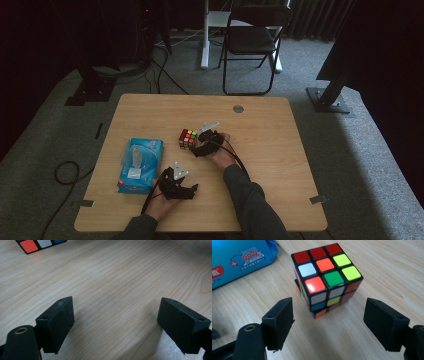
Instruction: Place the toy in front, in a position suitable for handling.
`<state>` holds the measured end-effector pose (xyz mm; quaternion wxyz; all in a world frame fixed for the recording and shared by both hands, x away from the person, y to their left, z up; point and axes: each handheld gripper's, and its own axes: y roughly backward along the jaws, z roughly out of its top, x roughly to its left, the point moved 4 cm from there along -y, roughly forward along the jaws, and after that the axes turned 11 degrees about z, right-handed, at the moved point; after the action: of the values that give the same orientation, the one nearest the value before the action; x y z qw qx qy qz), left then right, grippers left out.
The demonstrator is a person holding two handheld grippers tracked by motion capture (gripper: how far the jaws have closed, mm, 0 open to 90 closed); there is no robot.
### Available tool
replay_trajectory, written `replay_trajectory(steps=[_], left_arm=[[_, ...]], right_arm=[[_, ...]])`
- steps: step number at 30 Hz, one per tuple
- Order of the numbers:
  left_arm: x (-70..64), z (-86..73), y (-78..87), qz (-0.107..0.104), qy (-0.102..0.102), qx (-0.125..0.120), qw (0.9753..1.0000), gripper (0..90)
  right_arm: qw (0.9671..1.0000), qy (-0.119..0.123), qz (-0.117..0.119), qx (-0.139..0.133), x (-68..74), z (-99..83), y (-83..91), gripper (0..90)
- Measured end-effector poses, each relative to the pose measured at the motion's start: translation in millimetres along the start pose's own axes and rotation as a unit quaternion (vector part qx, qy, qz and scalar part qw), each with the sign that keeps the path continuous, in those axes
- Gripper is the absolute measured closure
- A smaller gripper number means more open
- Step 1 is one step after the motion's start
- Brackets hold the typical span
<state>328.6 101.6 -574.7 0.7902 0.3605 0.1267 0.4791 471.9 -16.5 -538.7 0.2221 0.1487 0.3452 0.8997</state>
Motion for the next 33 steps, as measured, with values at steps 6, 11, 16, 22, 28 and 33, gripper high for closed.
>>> replay_trajectory(steps=[6, 11, 16, 22, 28, 33], left_arm=[[-0.6, -0.8, 0.9, 0.000, -0.001, 0.001, 1.0000, 14.3], [-0.5, -1.2, 1.4, 0.000, -0.003, 0.001, 1.0000, 14.3], [-0.9, -1.5, 1.6, -0.001, -0.002, 0.001, 1.0000, 14.3], [-1.0, -1.6, 1.7, -0.001, -0.002, 0.001, 1.0000, 14.3], [-1.0, -1.6, 1.9, 0.000, -0.002, 0.001, 1.0000, 14.3], [-1.0, -1.7, 1.9, 0.000, -0.002, 0.000, 1.0000, 14.3]], right_arm=[[1.0000, 0.001, 0.006, 0.008, -7.6, 6.6, -10.8, 19.1], [0.9997, 0.004, 0.016, 0.017, -14.0, 10.0, -20.7, 17.9], [0.9993, 0.006, 0.022, 0.031, -14.0, 3.8, -32.3, 21.8], [0.9993, 0.021, 0.022, 0.022, -4.8, -1.3, -28.7, 32.7], [0.9997, 0.018, 0.015, 0.009, -5.4, -1.0, -28.9, 23.1], [0.9995, 0.007, 0.026, 0.016, -9.8, 1.8, -36.5, 24.5]])
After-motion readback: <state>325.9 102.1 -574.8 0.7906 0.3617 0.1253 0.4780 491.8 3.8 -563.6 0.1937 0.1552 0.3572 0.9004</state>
